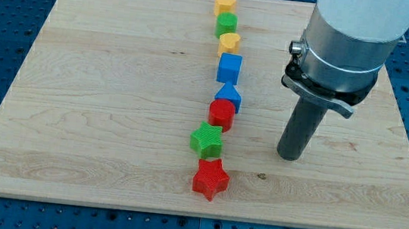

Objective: Move the blue cube left side to the board

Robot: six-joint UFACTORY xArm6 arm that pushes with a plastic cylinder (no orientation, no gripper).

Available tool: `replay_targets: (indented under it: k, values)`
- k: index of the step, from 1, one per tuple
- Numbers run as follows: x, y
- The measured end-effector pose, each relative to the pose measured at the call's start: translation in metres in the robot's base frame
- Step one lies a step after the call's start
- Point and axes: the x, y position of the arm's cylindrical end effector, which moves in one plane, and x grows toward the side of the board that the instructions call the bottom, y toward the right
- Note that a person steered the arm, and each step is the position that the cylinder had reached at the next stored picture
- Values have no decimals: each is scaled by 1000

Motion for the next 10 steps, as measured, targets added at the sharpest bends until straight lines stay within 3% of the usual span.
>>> replay_targets:
  k: [2,4,10]
  values:
    - [-19,2]
    - [-113,21]
    - [-130,-13]
